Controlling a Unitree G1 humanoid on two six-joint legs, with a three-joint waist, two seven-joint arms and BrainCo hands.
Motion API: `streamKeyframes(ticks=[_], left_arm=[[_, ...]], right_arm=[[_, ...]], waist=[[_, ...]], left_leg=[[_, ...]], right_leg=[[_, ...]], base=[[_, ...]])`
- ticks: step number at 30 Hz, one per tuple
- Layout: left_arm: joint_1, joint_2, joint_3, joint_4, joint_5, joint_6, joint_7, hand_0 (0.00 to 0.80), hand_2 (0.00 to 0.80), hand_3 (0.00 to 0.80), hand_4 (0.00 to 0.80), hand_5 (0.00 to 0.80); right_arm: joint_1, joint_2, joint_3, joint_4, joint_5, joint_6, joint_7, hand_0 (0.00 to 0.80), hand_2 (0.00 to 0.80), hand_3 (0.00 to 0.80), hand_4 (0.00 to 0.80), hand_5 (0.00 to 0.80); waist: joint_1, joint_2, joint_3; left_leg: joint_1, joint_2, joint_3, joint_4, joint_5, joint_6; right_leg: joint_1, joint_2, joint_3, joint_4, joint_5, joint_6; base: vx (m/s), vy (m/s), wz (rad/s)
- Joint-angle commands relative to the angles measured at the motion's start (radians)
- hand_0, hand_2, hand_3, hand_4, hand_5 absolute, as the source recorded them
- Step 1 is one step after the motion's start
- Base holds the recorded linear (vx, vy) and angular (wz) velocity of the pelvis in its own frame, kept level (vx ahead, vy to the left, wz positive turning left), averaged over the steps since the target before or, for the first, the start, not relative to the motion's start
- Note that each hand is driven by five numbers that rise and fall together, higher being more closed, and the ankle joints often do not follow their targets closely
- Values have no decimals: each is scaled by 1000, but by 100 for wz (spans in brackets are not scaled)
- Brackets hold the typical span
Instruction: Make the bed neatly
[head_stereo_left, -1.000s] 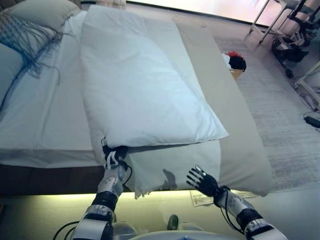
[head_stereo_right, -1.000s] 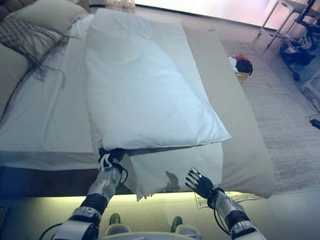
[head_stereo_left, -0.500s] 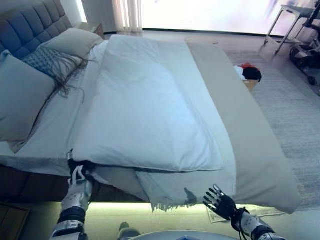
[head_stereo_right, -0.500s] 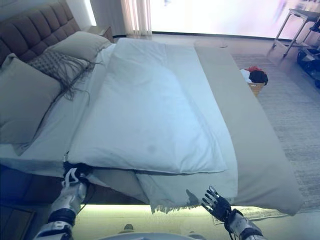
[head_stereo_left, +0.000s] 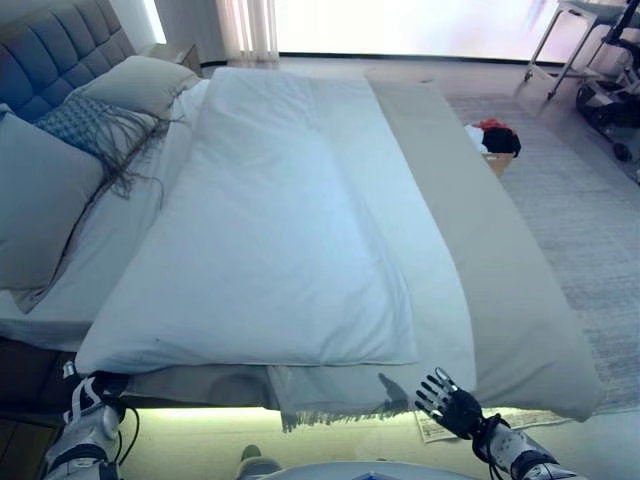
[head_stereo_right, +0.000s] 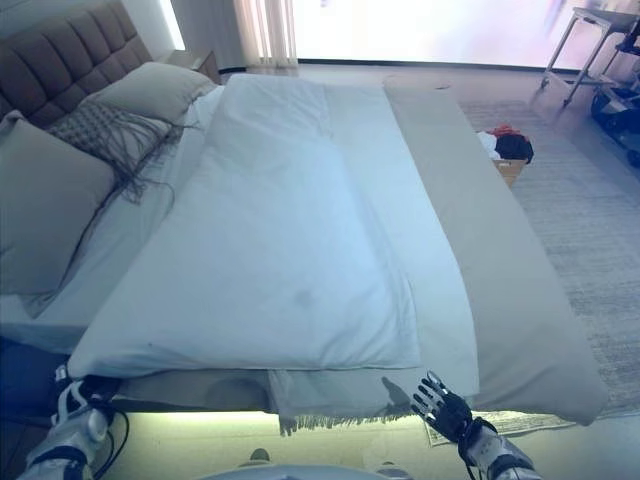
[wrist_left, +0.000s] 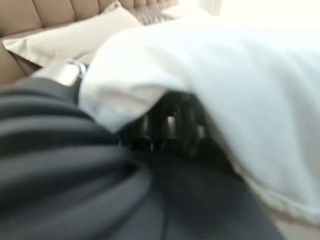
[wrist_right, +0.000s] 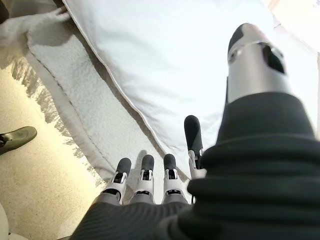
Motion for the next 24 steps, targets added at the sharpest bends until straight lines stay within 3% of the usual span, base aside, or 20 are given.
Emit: streamKeyframes(ticks=[1, 5, 9, 11, 13, 14, 15, 17, 20, 21, 22, 23, 24], left_arm=[[87, 310, 221, 64, -82, -113, -72, 800, 800, 800, 800, 800], [69, 213, 173, -4, -53, -114, -65, 800, 800, 800, 800, 800], [38, 150, 105, 19, -28, -83, -78, 800, 800, 800, 800, 800], [50, 104, 94, 11, -6, -81, -75, 800, 800, 800, 800, 800], [72, 46, 82, -15, 18, -81, -75, 800, 800, 800, 800, 800], [77, 17, 66, -26, 33, -83, -74, 800, 800, 800, 800, 800], [76, -13, 40, -35, 50, -82, -77, 800, 800, 800, 800, 800], [70, -76, -24, -61, 70, -91, -63, 800, 800, 800, 800, 800], [68, -152, -92, -70, 83, -90, -69, 800, 800, 800, 800, 800], [70, -174, -101, -70, 97, -80, -79, 800, 800, 800, 800, 800], [70, -192, -107, -71, 118, -75, -85, 800, 800, 800, 800, 800], [62, -203, -115, -75, 131, -70, -80, 800, 800, 800, 800, 800], [46, -213, -135, -84, 140, -65, -61, 800, 800, 800, 800, 800]], right_arm=[[-43, -47, -36, 98, 17, -28, 20, 0, 0, 0, 0, 0], [-43, -44, -69, 94, 25, -33, 2, 0, 0, 0, 0, 0], [-65, -40, -92, 86, 37, -43, -18, 0, 0, 0, 0, 0], [-86, -30, -107, 82, 29, -46, -20, 0, 0, 0, 0, 0], [-100, -9, -98, 68, 21, -54, -32, 0, 0, 0, 0, 0], [-100, 1, -91, 62, 17, -61, -34, 0, 0, 0, 0, 0], [-99, 7, -85, 57, 24, -60, -26, 0, 0, 0, 0, 0], [-98, 9, -80, 56, 23, -63, -16, 0, 0, 0, 0, 0], [-121, 8, -76, 65, 38, -69, -13, 0, 0, 0, 0, 0], [-132, 1, -89, 76, 31, -66, -14, 0, 0, 0, 0, 0], [-136, -1, -103, 84, 19, -71, -16, 0, 0, 0, 0, 0], [-137, -3, -114, 87, 17, -85, -23, 0, 0, 0, 0, 0], [-140, -7, -122, 85, 34, -96, -43, 0, 0, 0, 0, 0]], waist=[[130, 24, -52], [131, 17, -39], [128, 16, -1], [137, 20, 17], [136, 32, 33], [129, 33, 37], [117, 26, 39], [105, 10, 43], [120, 7, 65], [122, 6, 74], [127, 5, 81], [124, 3, 89], [109, -5, 105]], left_leg=[[-25, -53, 4, 0, -49, 18], [-8, -86, -10, 8, -64, 45], [-18, -149, -37, 57, -106, 92], [-9, -177, -33, 57, -120, 113], [0, -194, -37, 40, -108, 136], [-2, -202, -47, 37, -101, 146], [-7, -214, -55, 35, -95, 154], [-26, -236, -66, 37, -84, 152], [-77, -237, -47, 46, -58, 130], [-97, -240, -27, 44, -44, 118], [-112, -231, 13, 49, -38, 110], [-129, -218, 81, 70, -34, 104], [-153, -185, 181, 122, -43, 93]], right_leg=[[26, -96, -24, 6, -40, 63], [33, -127, -14, 17, -22, 73], [-5, -212, 11, 93, 41, 72], [-43, -233, 6, 200, 64, 77], [-88, -183, 32, 359, 7, 60], [-108, -125, 59, 404, -46, 44], [-122, -41, 80, 405, -91, 30], [-123, 56, 90, 335, -125, -10], [-103, 69, 59, 253, -142, -35], [-87, 90, 66, 205, -142, -44], [-69, 86, 39, 177, -138, -46], [-56, 79, 10, 163, -137, -50], [-49, 71, -22, 160, -142, -61]], base=[[-7, 133, 2], [-14, 180, 2], [-49, 198, 5], [-80, 236, 2], [-93, 208, 2], [-79, 85, -4], [-57, 12, -14], [-80, -27, -8], [-130, -37, 50], [-109, -55, 50], [-110, -46, 34], [-159, -14, 32], [-169, -2, 38]])
